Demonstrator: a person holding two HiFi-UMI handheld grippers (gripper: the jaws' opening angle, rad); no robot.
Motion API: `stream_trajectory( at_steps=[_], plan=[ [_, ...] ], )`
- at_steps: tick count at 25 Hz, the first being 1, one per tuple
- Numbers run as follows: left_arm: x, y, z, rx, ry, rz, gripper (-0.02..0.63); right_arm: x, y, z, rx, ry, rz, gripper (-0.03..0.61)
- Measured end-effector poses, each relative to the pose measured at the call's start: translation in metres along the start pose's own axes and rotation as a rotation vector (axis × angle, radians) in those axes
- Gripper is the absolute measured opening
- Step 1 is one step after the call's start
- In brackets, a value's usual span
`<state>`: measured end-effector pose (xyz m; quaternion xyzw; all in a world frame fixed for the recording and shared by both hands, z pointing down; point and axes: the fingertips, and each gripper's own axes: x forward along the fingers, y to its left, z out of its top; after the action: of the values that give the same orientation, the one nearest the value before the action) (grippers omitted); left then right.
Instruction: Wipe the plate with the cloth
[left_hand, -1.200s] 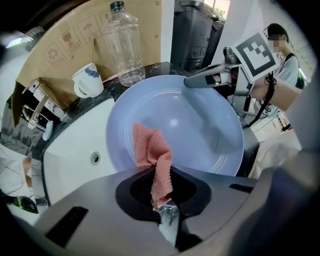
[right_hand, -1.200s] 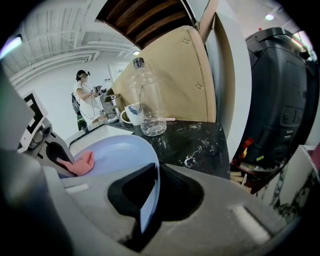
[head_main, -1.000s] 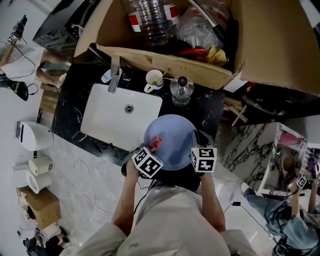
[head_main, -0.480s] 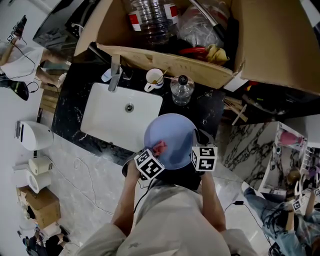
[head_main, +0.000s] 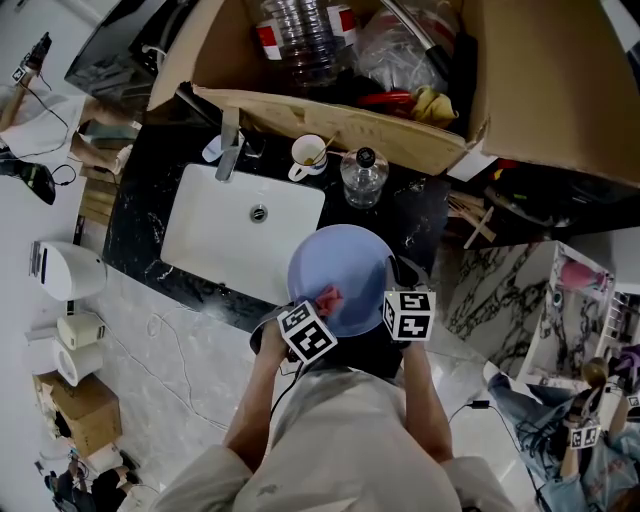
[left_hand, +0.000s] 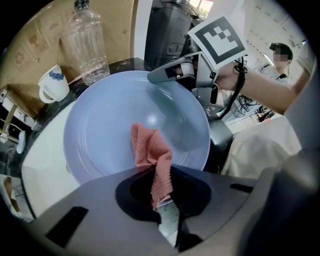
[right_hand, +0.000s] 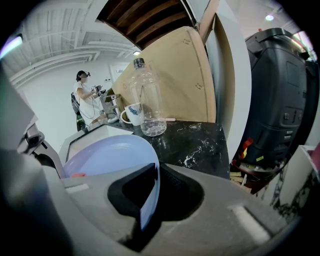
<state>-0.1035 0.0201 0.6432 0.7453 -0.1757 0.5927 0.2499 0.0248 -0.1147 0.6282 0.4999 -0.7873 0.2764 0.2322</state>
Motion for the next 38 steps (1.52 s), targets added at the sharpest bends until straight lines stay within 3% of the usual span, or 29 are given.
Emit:
stream_trajectory(
  at_steps=[15,38],
  plan=[
    [0.009,-0.028,0.023,0.07,-0.045,-0.073,0.032,0.0,-0.001,-0.001,0.013,-0.015,0.006,0.037],
    [0.019,-0.037,0.077,0.033,-0.23,-0.102,0.032,-0.001,0.0,0.0,0.013,-0.017,0.009,0.037]
  ],
)
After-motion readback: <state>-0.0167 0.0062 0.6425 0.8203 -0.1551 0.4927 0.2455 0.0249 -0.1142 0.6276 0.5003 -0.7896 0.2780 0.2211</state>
